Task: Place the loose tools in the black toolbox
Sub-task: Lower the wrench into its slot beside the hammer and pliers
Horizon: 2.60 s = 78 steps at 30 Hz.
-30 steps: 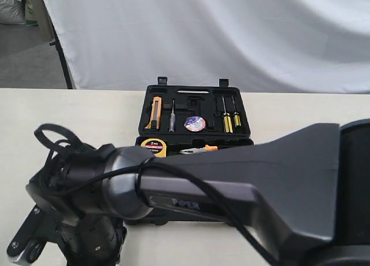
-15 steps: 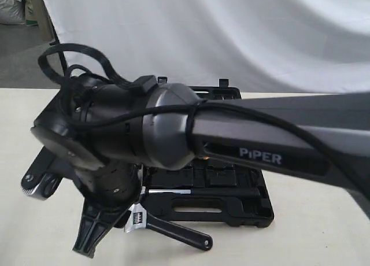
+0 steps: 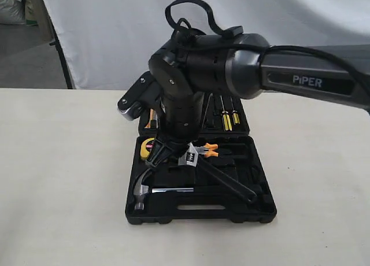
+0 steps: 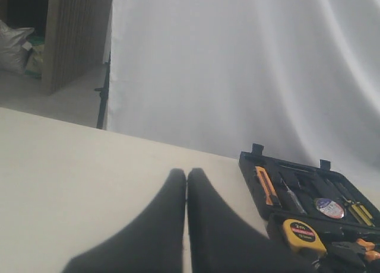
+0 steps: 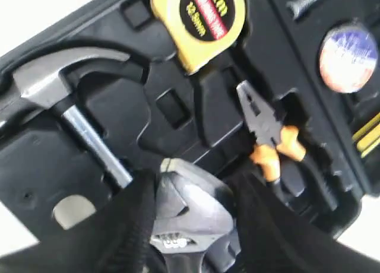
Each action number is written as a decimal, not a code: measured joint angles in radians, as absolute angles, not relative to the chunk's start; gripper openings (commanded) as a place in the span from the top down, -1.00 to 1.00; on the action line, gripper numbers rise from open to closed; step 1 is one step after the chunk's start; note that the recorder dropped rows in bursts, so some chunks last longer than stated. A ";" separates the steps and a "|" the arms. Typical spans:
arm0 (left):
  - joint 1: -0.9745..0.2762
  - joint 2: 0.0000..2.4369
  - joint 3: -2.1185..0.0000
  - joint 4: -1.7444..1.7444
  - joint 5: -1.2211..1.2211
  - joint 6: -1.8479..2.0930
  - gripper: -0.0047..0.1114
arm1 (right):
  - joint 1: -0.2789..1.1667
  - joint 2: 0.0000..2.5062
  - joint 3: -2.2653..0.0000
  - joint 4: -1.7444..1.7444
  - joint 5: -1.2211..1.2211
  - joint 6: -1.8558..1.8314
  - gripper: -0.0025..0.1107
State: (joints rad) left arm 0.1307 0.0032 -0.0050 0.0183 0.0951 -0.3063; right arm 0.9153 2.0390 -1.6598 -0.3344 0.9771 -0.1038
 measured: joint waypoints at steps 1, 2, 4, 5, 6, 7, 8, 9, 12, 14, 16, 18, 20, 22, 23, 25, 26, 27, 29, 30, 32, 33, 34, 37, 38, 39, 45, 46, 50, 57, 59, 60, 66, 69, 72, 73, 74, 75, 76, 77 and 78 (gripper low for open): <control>0.131 0.003 -0.005 0.018 0.095 -0.306 0.91 | 0.913 2.041 -1.660 -0.337 0.949 -0.137 0.96; 0.131 0.003 -0.005 0.018 0.095 -0.306 0.91 | 0.913 2.047 -1.660 -0.337 0.935 -0.160 0.96; 0.131 0.003 -0.005 0.018 0.095 -0.306 0.91 | 0.913 2.077 -1.660 -0.337 0.897 -0.222 0.96; 0.131 0.003 -0.005 0.018 0.095 -0.306 0.91 | 0.913 2.110 -1.660 -0.337 0.889 -0.264 0.96; 0.131 0.003 -0.005 0.018 0.095 -0.306 0.91 | 0.913 2.127 -1.660 -0.337 0.889 -0.285 0.96; 0.131 0.003 -0.005 0.018 0.095 -0.306 0.91 | 0.913 2.159 -1.660 -0.338 0.887 -0.325 0.96; 0.131 0.003 -0.005 0.018 0.095 -0.306 0.91 | 0.913 2.180 -1.660 -0.344 0.877 -0.347 0.96; 0.131 0.003 -0.005 0.018 0.095 -0.306 0.91 | 0.913 2.190 -1.660 -0.355 0.870 -0.356 0.96; 0.131 0.003 -0.005 0.018 0.095 -0.306 0.91 | 0.913 2.196 -1.660 -0.376 0.853 -0.370 0.96; 0.131 0.003 -0.005 0.018 0.095 -0.306 0.91 | 0.913 2.197 -1.660 -0.399 0.809 -0.375 0.96; 0.131 0.003 -0.005 0.018 0.095 -0.306 0.91 | 0.913 2.197 -1.660 -0.421 0.770 -0.385 0.96; 0.131 0.003 -0.005 0.018 0.095 -0.306 0.91 | 0.913 2.197 -1.660 -0.429 0.753 -0.389 0.96; 0.131 0.003 -0.005 0.018 0.095 -0.306 0.91 | 0.913 2.199 -1.660 -0.433 0.740 -0.393 0.96; 0.131 0.003 -0.005 0.018 0.095 -0.306 0.91 | 0.913 2.209 -1.660 -0.434 0.731 -0.396 0.96; 0.131 0.003 -0.005 0.018 0.095 -0.306 0.91 | 0.913 2.213 -1.660 -0.434 0.726 -0.396 0.96; 0.131 0.003 -0.005 0.018 0.095 -0.306 0.91 | 0.913 2.223 -1.660 -0.443 0.727 -0.398 0.96; 0.131 0.003 -0.005 0.018 0.095 -0.306 0.91 | 0.913 2.228 -1.660 -0.445 0.727 -0.398 0.96; 0.131 0.003 -0.005 0.018 0.095 -0.306 0.91 | 0.913 2.230 -1.660 -0.446 0.729 -0.400 0.96; 0.131 0.003 -0.005 0.018 0.095 -0.306 0.91 | 0.913 2.232 -1.660 -0.449 0.736 -0.398 0.96; 0.131 0.003 -0.005 0.018 0.095 -0.306 0.91 | 0.913 2.232 -1.660 -0.453 0.738 -0.396 0.96; 0.131 0.003 -0.005 0.018 0.095 -0.306 0.91 | 0.913 2.232 -1.660 -0.458 0.746 -0.388 0.96; 0.131 0.003 -0.005 0.018 0.095 -0.306 0.91 | 0.909 2.232 -1.660 -0.459 0.750 -0.381 0.96; 0.131 0.003 -0.005 0.018 0.095 -0.306 0.91 | 0.904 2.232 -1.660 -0.461 0.753 -0.371 0.96; 0.131 0.003 -0.005 0.018 0.095 -0.306 0.91 | 0.884 2.232 -1.660 -0.456 0.755 -0.342 0.96; 0.131 0.003 -0.005 0.018 0.095 -0.306 0.91 | 0.878 2.232 -1.660 -0.448 0.752 -0.340 0.96; 0.131 0.003 -0.005 0.018 0.095 -0.306 0.91 | 0.875 2.232 -1.660 -0.441 0.747 -0.338 0.96; 0.131 0.003 -0.005 0.018 0.095 -0.306 0.91 | 0.871 2.232 -1.660 -0.418 0.745 -0.338 0.96; 0.131 0.003 -0.005 0.018 0.095 -0.306 0.91 | 0.871 2.232 -1.660 -0.409 0.743 -0.338 0.96; 0.131 0.003 -0.005 0.018 0.095 -0.306 0.91 | 0.871 2.232 -1.660 -0.380 0.743 -0.340 0.96; 0.131 0.003 -0.005 0.018 0.095 -0.306 0.91 | 0.871 2.232 -1.660 -0.361 0.741 -0.343 0.96; 0.131 0.003 -0.005 0.018 0.095 -0.306 0.91 | 0.871 2.232 -1.660 -0.354 0.741 -0.343 0.96; 0.131 0.003 -0.005 0.018 0.095 -0.306 0.91 | 0.871 2.232 -1.660 -0.347 0.741 -0.345 0.96; 0.131 0.003 -0.005 0.018 0.095 -0.306 0.91 | 0.871 2.230 -1.660 -0.291 0.731 -0.347 0.96; 0.131 0.003 -0.005 0.018 0.095 -0.306 0.91 | 0.871 2.230 -1.660 -0.266 0.725 -0.347 0.96; 0.131 0.003 -0.005 0.018 0.095 -0.306 0.91 | 0.871 2.230 -1.660 -0.258 0.721 -0.347 0.96; 0.131 0.003 -0.005 0.018 0.095 -0.306 0.91 | 0.871 2.230 -1.660 -0.256 0.721 -0.347 0.96; 0.131 0.003 -0.005 0.018 0.095 -0.306 0.91 | 0.871 2.230 -1.660 -0.256 0.721 -0.347 0.96; 0.131 0.003 -0.005 0.018 0.095 -0.306 0.91 | 0.871 2.230 -1.660 -0.256 0.721 -0.347 0.96; 0.131 0.003 -0.005 0.018 0.095 -0.306 0.91 | 0.871 2.230 -1.660 -0.256 0.721 -0.347 0.96; 0.131 0.003 -0.005 0.018 0.095 -0.306 0.91 | 0.871 2.230 -1.660 -0.254 0.721 -0.347 0.96; 0.131 0.003 -0.005 0.018 0.095 -0.306 0.91 | 0.871 2.230 -1.660 -0.254 0.721 -0.347 0.96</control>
State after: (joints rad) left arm 0.1307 0.0032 -0.0050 0.0183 0.0951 -0.3063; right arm 0.8707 2.2300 -1.6598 -0.2541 0.7205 -0.3470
